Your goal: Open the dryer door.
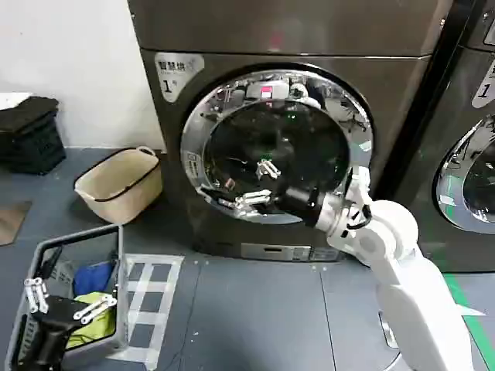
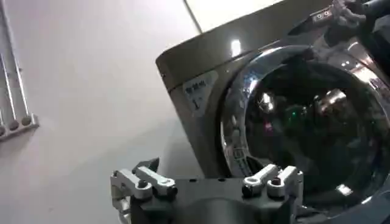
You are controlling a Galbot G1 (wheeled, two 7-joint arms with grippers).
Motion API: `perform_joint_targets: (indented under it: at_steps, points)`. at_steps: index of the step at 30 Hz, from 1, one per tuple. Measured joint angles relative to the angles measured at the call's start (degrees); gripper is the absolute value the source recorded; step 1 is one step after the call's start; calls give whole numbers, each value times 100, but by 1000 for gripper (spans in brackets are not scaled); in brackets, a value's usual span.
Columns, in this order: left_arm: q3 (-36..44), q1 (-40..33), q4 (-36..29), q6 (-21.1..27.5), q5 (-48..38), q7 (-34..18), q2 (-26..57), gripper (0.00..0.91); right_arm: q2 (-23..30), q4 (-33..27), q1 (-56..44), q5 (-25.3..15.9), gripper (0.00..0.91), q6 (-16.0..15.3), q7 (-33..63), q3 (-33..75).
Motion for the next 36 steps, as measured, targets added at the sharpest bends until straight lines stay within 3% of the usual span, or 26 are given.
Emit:
perform_joint_targets:
  at_steps: [7,20,29,36]
  points:
    - [8,-2,-3,9,1,0,-1,907,-30,-207,-45,-556,907,339,-71,-101]
    - [23,-6,-11,10,19,1,5,907,2,-818,76,-1133,907,899,271,-291]
    - [26,-10,-6,10,39,0,6,907,62,-1204,201,-1427,907,1303,524,-473]
    - [26,-8,-5,8,75,0,3,907,81,-1518,375,-1454,907,1400,655,-696]
